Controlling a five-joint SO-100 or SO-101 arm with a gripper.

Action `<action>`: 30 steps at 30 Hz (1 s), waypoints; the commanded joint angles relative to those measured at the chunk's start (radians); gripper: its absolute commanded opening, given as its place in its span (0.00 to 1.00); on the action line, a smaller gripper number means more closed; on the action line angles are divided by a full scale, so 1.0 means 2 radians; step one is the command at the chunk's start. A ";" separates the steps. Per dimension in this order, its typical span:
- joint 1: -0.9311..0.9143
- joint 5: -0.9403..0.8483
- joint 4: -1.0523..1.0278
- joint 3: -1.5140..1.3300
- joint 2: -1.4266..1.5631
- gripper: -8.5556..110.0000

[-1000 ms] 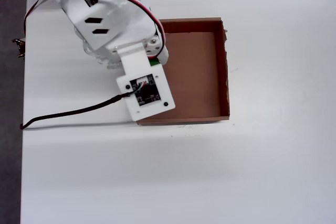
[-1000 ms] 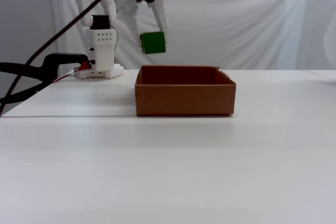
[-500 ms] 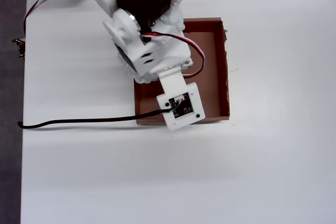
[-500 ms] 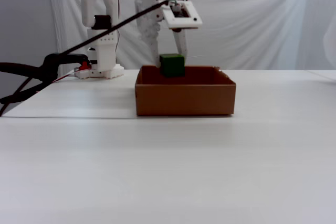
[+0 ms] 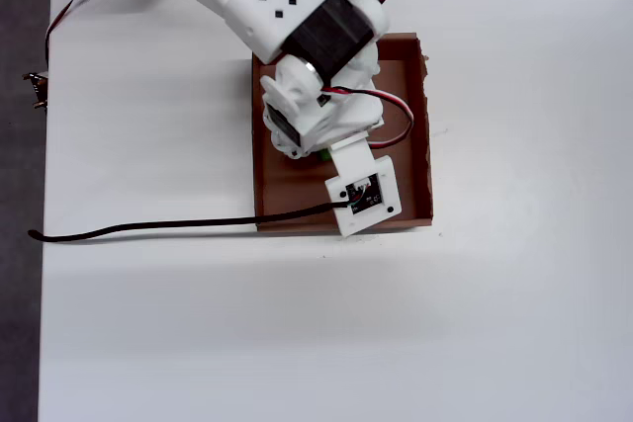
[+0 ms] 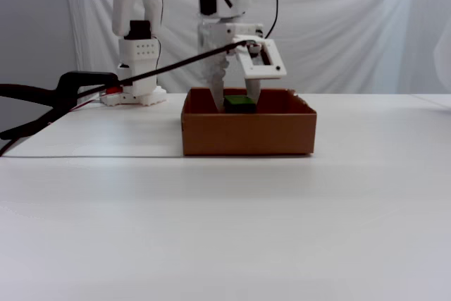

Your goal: Grasp a green cube and put it in a box.

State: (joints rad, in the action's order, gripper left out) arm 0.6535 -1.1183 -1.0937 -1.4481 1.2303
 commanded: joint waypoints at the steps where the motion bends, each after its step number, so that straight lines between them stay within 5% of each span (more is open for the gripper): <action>1: 0.010 0.002 -0.003 0.030 0.000 0.19; 19: 0.015 0.003 -0.001 0.021 0.002 0.23; 30: -0.037 0.007 -0.022 -0.037 0.159 0.26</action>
State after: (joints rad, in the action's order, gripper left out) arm 0.6213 -1.1167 -1.1259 -1.5156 1.3944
